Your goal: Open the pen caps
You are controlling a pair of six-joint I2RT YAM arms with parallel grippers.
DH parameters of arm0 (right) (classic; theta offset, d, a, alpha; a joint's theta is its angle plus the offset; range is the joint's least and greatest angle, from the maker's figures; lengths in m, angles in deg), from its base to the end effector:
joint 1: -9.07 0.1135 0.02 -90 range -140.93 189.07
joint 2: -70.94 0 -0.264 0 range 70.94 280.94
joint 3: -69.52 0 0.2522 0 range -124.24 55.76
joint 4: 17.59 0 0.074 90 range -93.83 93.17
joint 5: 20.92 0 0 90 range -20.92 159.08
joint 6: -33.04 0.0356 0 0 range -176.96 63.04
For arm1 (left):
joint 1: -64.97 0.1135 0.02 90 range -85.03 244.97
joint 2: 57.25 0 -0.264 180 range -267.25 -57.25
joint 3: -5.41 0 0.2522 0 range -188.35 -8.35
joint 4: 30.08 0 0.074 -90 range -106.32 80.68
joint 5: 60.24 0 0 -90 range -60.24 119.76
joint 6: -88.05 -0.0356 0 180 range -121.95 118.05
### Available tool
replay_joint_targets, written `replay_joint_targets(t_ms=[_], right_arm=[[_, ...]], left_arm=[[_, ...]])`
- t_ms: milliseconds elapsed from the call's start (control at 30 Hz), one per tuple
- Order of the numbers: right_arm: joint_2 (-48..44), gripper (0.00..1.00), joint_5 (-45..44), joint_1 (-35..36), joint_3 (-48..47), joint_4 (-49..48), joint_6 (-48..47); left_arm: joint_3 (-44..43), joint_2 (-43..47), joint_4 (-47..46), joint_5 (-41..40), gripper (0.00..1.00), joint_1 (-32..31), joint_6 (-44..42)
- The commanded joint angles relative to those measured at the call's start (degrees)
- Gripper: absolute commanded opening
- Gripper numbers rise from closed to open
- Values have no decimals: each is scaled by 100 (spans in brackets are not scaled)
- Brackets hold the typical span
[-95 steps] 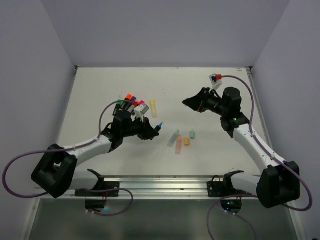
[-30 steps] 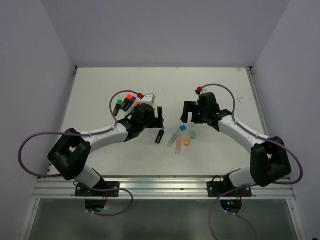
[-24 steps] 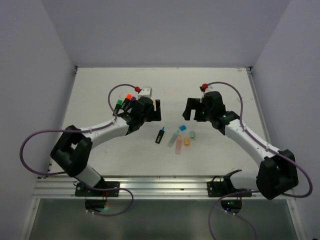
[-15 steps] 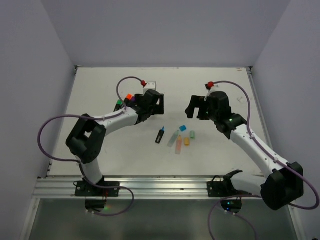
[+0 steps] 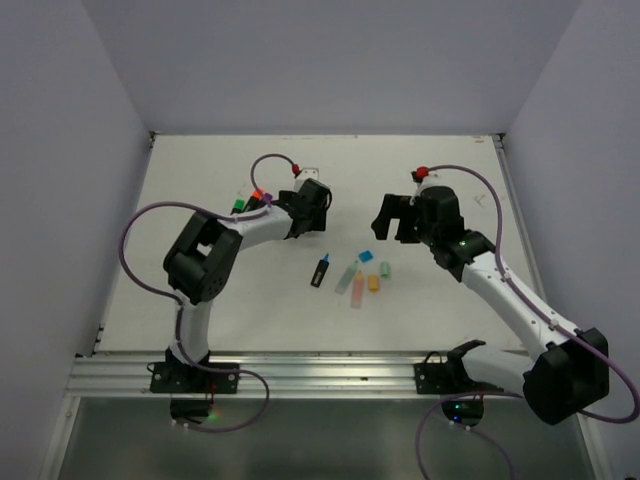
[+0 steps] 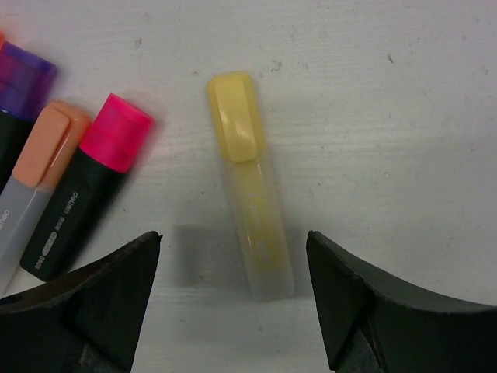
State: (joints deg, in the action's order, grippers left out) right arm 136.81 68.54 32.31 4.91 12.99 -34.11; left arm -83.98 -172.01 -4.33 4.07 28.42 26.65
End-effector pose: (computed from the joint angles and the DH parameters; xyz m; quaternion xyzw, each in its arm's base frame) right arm 0.2366 0.1012 0.2911 -0.0007 0.8739 0.1865 0.4489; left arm 0.3506 -0.2407 0.1626 -0.0101 0.9223 0.0020 0.3863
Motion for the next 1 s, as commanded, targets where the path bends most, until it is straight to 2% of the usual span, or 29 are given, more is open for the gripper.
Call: replay_joint_targets(t_ms=[0, 167, 267, 400, 433, 500, 567, 600, 800, 967], right_arm=[[-83, 99, 1, 13, 49, -47, -35], [-83, 99, 18, 13, 84, -91, 0], [-74, 98, 18, 13, 93, -126, 26], [-48, 98, 185, 13, 137, -187, 70], [-48, 98, 229, 13, 145, -196, 79], [-21, 99, 282, 13, 154, -232, 123], [-30, 99, 326, 13, 172, -267, 149], [-39, 98, 335, 13, 172, -284, 158], [-83, 99, 519, 13, 172, -355, 307], [-74, 98, 844, 22, 242, -670, 579]], left_arm=[[-311, -186, 58, -32, 79, 78, -48], [-346, -336, 49, 38, 75, 96, -21], [-347, -415, 49, 47, 67, 96, -4], [-329, -495, 128, 38, 49, 96, 58], [-294, -503, 128, 73, 47, 96, 75], [-241, -477, 102, 100, 35, 96, 119], [-127, -451, 58, 152, 31, 87, 137], [-75, -381, 32, 161, 24, 87, 137], [487, 320, -284, 345, 3, 52, 76], [1225, 1191, -916, 951, 0, -53, -214]])
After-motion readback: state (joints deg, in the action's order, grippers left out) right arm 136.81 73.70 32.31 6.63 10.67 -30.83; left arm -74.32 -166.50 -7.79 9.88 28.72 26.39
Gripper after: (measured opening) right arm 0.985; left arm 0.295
